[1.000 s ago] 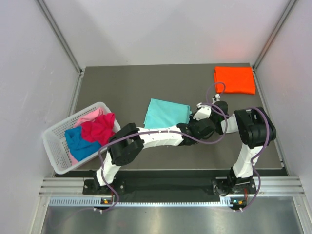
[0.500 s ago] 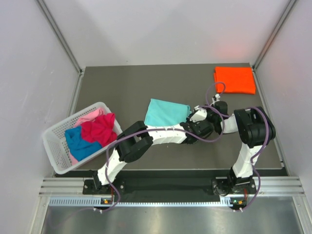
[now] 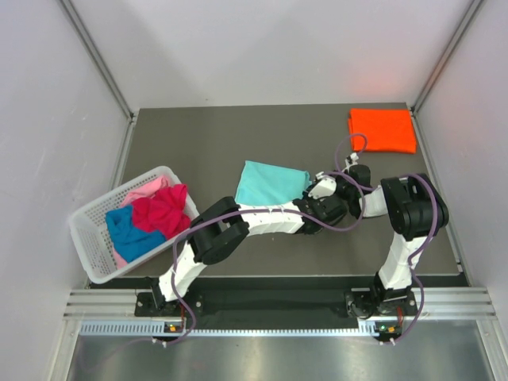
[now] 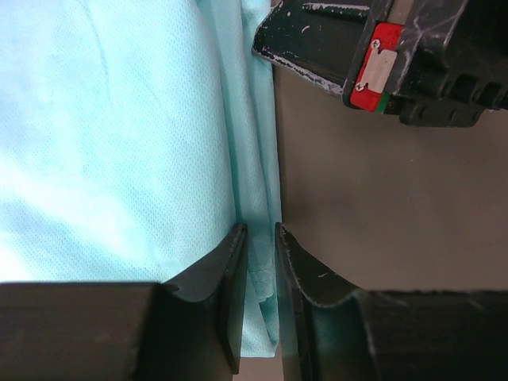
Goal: Fold and stack the t-shirts
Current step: Fold the tshirt
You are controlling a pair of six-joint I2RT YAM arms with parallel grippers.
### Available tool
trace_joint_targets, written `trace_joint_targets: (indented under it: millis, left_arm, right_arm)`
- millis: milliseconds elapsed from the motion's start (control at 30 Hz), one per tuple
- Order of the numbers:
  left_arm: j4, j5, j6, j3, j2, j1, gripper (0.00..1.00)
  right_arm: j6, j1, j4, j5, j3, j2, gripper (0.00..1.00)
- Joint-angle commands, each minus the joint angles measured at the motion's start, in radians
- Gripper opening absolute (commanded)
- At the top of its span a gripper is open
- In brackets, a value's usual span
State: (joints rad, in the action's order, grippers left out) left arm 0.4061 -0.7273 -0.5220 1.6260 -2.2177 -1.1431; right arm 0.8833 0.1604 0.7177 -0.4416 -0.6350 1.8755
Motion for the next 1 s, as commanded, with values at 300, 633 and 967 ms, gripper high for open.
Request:
trace_joint_targets:
  millis: [300, 633, 967]
  left_arm:
    - [-0.001, -0.006, -0.016, 0.006, -0.02, 0.02, 0.23]
    - [-0.026, 0.054, 0.0, -0.02, -0.011, 0.02, 0.0]
    - [-0.03, 0.094, -0.019, -0.104, 0.078, -0.003, 0.0]
  right_arm:
    - [-0.032, -0.001, 0.002, 0.02, 0.006, 0.025, 0.0]
    - [-0.029, -0.001, 0.005, 0.026, 0.006, 0.022, 0.0]
    - [-0.053, -0.002, -0.061, 0.046, -0.054, 0.016, 0.0]
